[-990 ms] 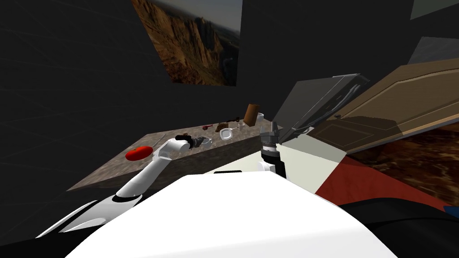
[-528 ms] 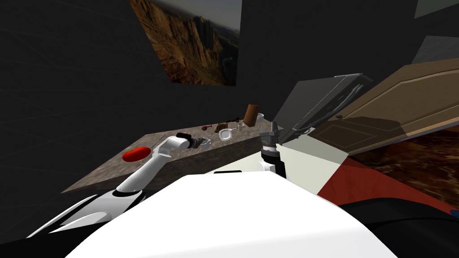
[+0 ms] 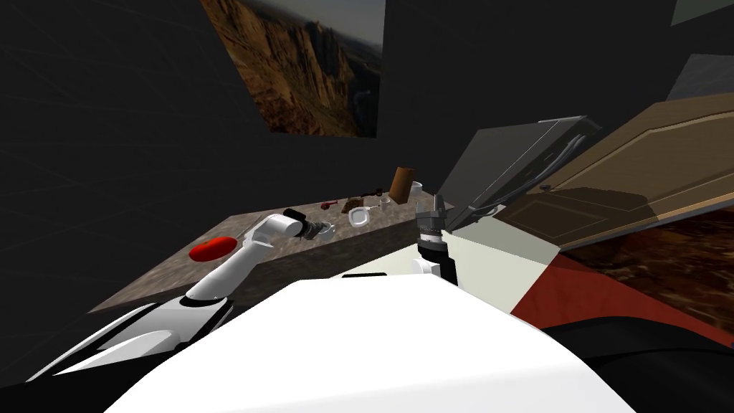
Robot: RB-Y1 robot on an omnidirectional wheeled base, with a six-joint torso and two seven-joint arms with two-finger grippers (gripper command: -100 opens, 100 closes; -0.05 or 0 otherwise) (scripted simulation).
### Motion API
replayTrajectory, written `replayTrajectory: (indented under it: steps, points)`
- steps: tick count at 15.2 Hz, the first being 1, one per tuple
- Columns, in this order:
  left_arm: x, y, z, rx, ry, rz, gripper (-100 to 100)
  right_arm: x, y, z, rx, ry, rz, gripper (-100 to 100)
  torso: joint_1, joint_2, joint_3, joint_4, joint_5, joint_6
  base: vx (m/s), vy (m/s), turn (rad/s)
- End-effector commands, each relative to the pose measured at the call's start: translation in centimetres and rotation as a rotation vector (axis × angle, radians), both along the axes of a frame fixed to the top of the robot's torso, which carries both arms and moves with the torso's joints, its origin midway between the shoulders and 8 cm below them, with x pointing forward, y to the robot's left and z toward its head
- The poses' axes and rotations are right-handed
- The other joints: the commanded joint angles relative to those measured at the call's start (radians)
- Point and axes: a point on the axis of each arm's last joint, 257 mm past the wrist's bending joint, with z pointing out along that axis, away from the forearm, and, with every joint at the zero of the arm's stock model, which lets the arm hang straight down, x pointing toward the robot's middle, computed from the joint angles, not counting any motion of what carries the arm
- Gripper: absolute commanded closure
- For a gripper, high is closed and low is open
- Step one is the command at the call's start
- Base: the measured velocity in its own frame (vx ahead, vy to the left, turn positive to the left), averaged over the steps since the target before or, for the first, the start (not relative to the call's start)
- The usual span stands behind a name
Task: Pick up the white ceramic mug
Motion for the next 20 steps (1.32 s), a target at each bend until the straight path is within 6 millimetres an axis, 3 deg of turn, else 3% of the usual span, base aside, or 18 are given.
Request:
replayTrajectory:
  steps: [1,20]
  points:
    - [-0.5,0.4,0.2,0.015,0.043,-0.010,-100,0.0,0.0,0.0,0.000,0.000,0.000,0,0.000,0.000,0.000,0.000,0.000,0.000,0.028,-0.026,0.009]
    - [-6.0,3.5,1.3,0.119,0.350,-0.051,-100,0.0,0.0,0.0,0.000,0.000,0.000,0,0.000,-0.001,-0.001,0.000,0.000,0.000,0.038,-0.029,0.010]
